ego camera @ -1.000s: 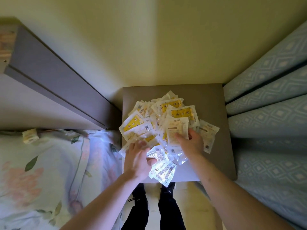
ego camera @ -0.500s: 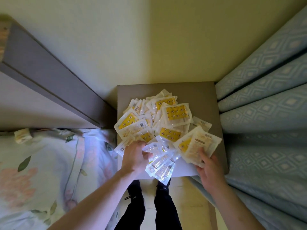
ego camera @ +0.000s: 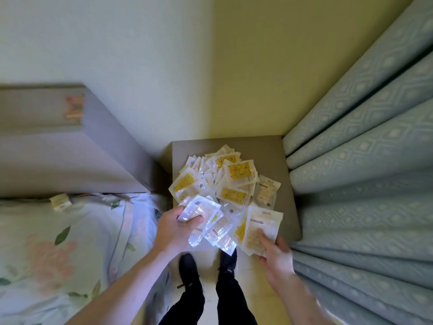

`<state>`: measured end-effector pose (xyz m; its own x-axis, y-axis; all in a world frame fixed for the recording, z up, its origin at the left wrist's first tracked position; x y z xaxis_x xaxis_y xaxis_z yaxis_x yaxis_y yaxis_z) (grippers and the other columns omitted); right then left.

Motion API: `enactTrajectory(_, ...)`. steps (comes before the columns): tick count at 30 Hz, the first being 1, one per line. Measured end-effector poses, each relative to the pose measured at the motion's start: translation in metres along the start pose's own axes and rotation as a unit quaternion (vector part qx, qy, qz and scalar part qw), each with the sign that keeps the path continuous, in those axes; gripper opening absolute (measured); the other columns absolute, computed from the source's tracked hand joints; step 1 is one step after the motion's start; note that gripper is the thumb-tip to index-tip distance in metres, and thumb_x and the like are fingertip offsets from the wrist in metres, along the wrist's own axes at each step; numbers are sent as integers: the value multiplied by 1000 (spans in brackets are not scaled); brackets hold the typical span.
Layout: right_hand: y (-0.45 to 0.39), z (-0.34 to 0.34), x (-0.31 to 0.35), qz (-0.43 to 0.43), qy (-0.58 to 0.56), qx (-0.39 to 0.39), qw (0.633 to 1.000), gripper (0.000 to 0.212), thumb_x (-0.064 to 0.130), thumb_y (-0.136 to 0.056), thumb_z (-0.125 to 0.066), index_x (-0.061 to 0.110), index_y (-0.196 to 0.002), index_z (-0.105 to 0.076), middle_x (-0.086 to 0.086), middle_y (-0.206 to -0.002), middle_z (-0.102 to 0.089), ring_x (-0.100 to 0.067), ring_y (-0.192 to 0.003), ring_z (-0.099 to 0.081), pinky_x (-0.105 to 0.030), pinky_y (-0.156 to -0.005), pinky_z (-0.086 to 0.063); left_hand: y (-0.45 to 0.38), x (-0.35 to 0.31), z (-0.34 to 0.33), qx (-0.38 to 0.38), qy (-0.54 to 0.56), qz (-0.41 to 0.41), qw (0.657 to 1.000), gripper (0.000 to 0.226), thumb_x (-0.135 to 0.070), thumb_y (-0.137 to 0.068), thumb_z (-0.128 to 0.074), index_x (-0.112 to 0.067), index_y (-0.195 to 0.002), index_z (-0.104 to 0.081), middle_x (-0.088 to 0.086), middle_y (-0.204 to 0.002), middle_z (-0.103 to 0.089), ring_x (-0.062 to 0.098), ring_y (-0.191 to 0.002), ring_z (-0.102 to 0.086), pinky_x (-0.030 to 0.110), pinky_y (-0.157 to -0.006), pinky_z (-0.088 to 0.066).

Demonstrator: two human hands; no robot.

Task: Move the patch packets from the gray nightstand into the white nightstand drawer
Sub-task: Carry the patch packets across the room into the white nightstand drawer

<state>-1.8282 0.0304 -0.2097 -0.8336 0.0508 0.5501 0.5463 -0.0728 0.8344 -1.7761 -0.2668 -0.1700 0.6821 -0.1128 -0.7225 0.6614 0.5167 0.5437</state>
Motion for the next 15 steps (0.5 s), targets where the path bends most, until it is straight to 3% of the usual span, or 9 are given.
enactTrajectory(4, 56, 0, 17, 29, 60, -16, 998, 26, 22, -88, -80, 12, -110, -70, -8, -96, -80, -32, -93, -76, -48, -88, -58, 48, -19, 39, -12, 21, -23, 999, 12, -37, -87, -77, -26, -85, -74, -7, -76, -75, 12, -66, -68, 31, -66, -51)
enactTrajectory(9, 116, 0, 27, 43, 113, 6, 993, 17, 17, -91, -71, 12, -107, -70, -8, -95, -80, -31, -90, -76, -43, -79, -57, 94, -6, 68, -9, 27, -14, 1000, 46, -62, -88, -53, -18, -90, -64, 8, -85, -72, 25, -79, -70, 52, -77, -58)
enactTrajectory(13, 160, -1, 34, 71, 157, 34, 984, 18, 11, -91, -67, 10, -108, -71, -10, -95, -80, -35, -95, -75, -50, -87, -59, 150, -27, 87, -37, 30, -28, 998, 8, -29, -99, -53, -34, -97, -59, -7, -92, -72, 15, -81, -69, 43, -74, -59)
enactTrajectory(15, 179, -1, 38, 97, 192, 59, 975, 16, 11, -91, -67, 10, -106, -72, -10, -93, -79, -32, -88, -76, -49, -81, -62, 177, -33, 96, -67, 36, -55, 996, 20, -21, -99, -56, -40, -100, -57, -15, -97, -70, 5, -80, -68, 34, -72, -56)
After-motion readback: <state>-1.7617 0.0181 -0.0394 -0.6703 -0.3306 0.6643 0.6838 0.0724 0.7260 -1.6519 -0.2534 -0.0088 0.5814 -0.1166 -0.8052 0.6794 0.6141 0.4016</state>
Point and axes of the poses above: each hand's wrist, its own y-axis away from the middle knuckle, its own z-axis out of the back of the hand, x = y × z, the point moved 7 cm from there along -y, towards the middle knuckle
